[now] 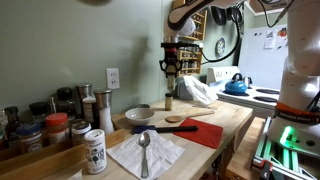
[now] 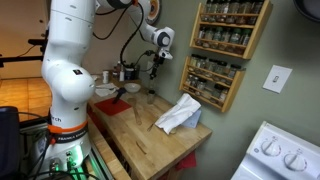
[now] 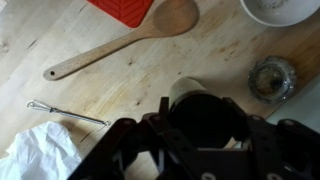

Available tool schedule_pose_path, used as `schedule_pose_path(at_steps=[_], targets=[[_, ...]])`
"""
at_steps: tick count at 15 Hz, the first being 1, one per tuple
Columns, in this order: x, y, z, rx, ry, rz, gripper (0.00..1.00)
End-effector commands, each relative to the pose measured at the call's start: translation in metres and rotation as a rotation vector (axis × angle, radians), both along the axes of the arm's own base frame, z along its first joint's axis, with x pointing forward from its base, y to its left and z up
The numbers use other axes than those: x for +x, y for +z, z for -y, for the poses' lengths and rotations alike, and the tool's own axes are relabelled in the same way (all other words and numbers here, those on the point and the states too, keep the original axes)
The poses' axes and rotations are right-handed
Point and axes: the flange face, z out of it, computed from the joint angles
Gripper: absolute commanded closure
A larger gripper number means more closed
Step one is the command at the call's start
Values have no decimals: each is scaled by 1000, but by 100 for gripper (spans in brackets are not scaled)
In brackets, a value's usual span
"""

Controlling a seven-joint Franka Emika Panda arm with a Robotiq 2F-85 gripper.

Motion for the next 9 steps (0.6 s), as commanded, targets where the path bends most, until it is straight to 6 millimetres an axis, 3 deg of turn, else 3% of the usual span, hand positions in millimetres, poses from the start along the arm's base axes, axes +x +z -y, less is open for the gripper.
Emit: schedule_pose_path(at_steps=[1,9], targets=[[9,-7,-3,-5,-13,2,70],[13,-20,-3,-1,-26,21,70]])
